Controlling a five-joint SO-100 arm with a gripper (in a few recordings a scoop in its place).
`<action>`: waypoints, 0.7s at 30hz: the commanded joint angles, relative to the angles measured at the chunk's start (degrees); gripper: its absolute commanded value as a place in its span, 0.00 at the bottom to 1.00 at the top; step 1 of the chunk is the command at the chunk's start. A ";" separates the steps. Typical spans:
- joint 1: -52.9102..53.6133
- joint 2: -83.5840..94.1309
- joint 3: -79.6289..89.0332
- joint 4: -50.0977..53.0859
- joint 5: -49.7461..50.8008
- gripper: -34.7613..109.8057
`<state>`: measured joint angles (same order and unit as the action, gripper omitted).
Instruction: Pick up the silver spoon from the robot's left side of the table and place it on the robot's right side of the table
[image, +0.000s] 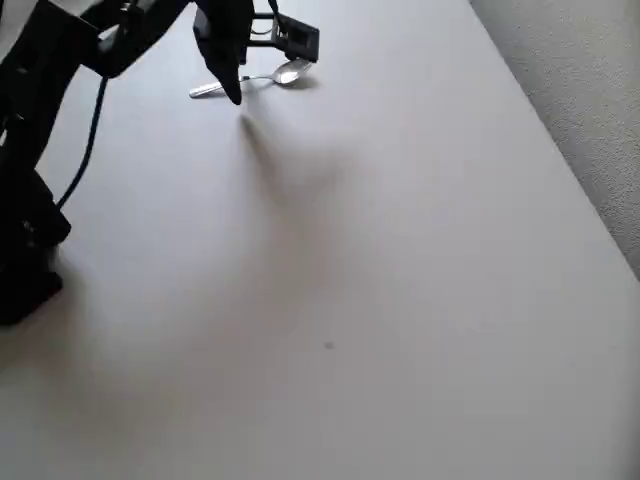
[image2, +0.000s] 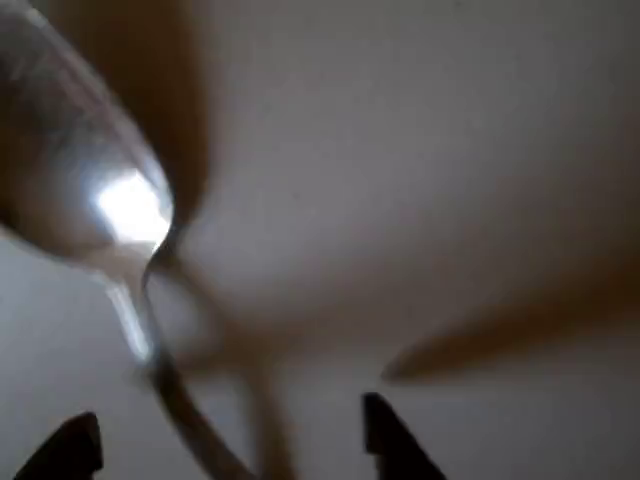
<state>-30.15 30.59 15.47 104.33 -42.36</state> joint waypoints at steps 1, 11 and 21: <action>1.41 0.18 -4.31 -1.23 -1.05 0.44; 1.14 -1.41 -4.31 -1.41 -1.41 0.23; 1.23 -0.97 -4.31 -0.97 -1.41 0.23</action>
<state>-29.79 28.48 13.80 103.62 -43.24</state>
